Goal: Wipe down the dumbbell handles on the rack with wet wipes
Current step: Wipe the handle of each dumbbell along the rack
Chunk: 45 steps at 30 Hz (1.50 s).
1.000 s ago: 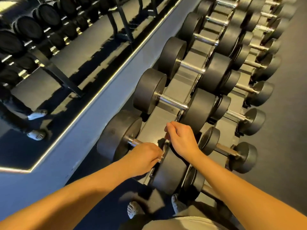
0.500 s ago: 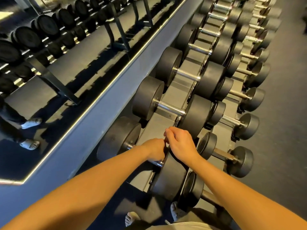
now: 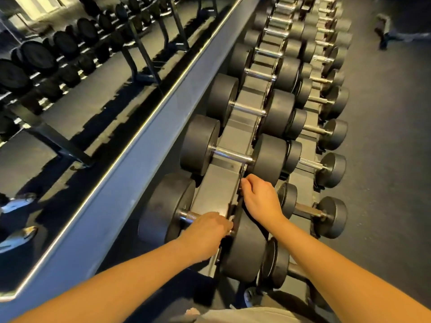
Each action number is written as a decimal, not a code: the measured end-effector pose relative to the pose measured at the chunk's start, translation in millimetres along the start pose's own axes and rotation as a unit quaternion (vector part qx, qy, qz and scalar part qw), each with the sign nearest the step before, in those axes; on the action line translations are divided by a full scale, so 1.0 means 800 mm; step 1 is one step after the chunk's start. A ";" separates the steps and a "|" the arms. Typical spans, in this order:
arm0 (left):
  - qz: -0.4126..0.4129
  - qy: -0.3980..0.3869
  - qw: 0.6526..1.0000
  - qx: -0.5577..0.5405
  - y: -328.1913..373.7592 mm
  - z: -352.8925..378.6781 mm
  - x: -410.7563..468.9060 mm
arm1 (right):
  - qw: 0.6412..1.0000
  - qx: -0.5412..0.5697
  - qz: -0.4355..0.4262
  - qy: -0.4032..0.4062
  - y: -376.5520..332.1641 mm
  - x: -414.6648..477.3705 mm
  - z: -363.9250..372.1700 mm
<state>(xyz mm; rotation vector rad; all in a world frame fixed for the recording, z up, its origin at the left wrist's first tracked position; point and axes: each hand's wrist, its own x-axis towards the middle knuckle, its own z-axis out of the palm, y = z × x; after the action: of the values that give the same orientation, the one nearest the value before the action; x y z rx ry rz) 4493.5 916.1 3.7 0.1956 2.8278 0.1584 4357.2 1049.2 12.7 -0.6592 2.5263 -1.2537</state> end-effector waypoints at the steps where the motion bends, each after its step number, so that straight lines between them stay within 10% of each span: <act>1: 0.023 0.006 0.999 0.028 0.001 0.008 -0.002 | 1.000 -0.003 0.007 0.007 -0.002 0.000 -0.001; 4: 0.022 0.011 1.000 0.016 0.008 0.007 -0.002 | 0.998 -0.013 0.050 0.039 -0.005 -0.011 -0.004; 15: 0.046 -0.421 0.903 0.064 0.000 -0.077 0.087 | 0.981 -0.114 0.055 0.148 -0.044 -0.114 0.030; 21: 0.191 -0.226 0.894 0.337 0.003 -0.056 0.035 | 0.974 -0.115 0.071 0.184 -0.049 -0.116 0.037; 27: 0.161 -0.145 0.964 0.153 -0.045 -0.106 0.039 | 0.974 -0.091 0.120 0.170 -0.039 -0.087 0.036; 30: 0.116 -0.027 0.993 0.007 -0.069 -0.137 0.044 | 0.971 0.105 0.150 0.156 -0.060 -0.055 0.030; 37: 0.086 0.064 0.993 -0.056 -0.108 -0.183 0.068 | 0.830 0.516 0.209 -0.018 -0.122 0.009 0.024; 45: 0.103 -0.020 0.964 -0.243 -0.199 -0.234 0.121 | 0.820 0.488 0.250 0.162 -0.125 0.088 0.035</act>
<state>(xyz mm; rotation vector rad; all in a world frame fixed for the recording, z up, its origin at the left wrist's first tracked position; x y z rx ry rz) 4326.7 757.5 132.7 0.3717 2.6230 0.8685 4336.2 942.1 74.9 0.4527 1.6310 -2.2106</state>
